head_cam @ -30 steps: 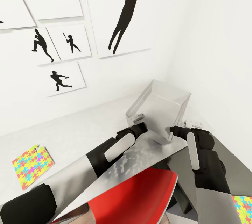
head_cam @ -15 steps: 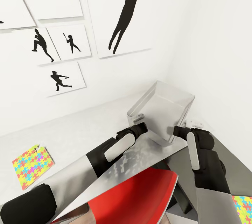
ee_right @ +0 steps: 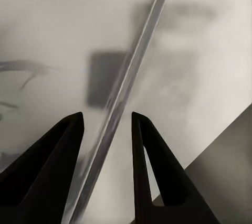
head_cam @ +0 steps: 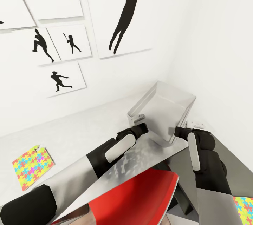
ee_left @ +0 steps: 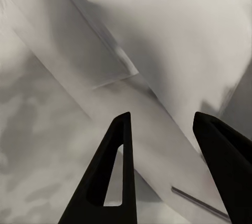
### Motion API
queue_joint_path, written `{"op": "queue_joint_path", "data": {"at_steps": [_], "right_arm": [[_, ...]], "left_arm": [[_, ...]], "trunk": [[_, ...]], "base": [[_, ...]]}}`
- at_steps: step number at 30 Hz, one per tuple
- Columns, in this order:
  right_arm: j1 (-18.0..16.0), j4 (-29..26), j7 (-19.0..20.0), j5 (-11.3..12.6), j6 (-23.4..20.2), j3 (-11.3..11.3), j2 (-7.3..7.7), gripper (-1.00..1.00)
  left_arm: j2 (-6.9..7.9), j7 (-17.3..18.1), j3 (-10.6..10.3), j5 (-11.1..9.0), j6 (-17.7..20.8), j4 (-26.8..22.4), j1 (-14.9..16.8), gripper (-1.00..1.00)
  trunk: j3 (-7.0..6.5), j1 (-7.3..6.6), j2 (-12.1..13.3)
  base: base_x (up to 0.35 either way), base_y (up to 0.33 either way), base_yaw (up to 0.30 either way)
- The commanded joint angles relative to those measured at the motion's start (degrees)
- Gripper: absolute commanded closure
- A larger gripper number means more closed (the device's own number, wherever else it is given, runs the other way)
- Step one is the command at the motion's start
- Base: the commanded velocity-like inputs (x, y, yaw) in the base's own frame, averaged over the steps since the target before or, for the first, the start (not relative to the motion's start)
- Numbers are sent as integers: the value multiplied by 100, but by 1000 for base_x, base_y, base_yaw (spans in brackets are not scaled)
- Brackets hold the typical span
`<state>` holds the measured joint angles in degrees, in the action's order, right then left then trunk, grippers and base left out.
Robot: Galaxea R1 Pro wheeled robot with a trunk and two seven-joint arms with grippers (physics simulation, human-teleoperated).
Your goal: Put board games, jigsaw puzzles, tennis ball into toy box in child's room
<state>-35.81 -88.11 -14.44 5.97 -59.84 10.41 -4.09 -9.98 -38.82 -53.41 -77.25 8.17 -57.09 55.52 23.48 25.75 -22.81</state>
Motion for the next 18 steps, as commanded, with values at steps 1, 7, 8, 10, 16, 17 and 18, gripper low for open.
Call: {"op": "queue_joint_path", "data": {"at_steps": [1, 7, 8, 10, 16, 17, 18], "right_arm": [[-5, -5, -51, 167, -16, 4, -4, 100], [-5, -5, -51, 167, -16, 3, -4, 100], [-5, -5, -51, 167, -16, 4, -4, 100], [-5, -5, -51, 167, -16, 4, -4, 100], [-5, -4, -51, 167, -16, 3, -4, 100], [-5, -4, -51, 167, -16, 4, -4, 100], [-5, -4, -51, 167, -16, 4, -4, 100]], "left_arm": [[-2, -30, -11, -51, 6, -59, 7, 100], [-2, -20, -11, -61, -187, -73, 5, 100], [-2, -14, -11, -62, -197, -74, 4, 100], [-2, -13, -13, -62, -200, -74, 3, 100], [-2, -12, -20, -62, -210, -74, 7, 100], [-2, -11, -20, -62, -211, -77, 7, 100], [-2, -11, -20, -62, -211, -79, 5, 100]], "trunk": [[10, 3, -11], [10, 3, -11], [10, 3, -11], [10, 3, -11], [10, 3, -11], [10, 3, -11], [10, 3, -11]], "base": [[0, 0, 0], [0, 0, 0], [0, 0, 0], [0, 0, 0], [0, 0, 0], [0, 0, 0], [0, 0, 0]]}}
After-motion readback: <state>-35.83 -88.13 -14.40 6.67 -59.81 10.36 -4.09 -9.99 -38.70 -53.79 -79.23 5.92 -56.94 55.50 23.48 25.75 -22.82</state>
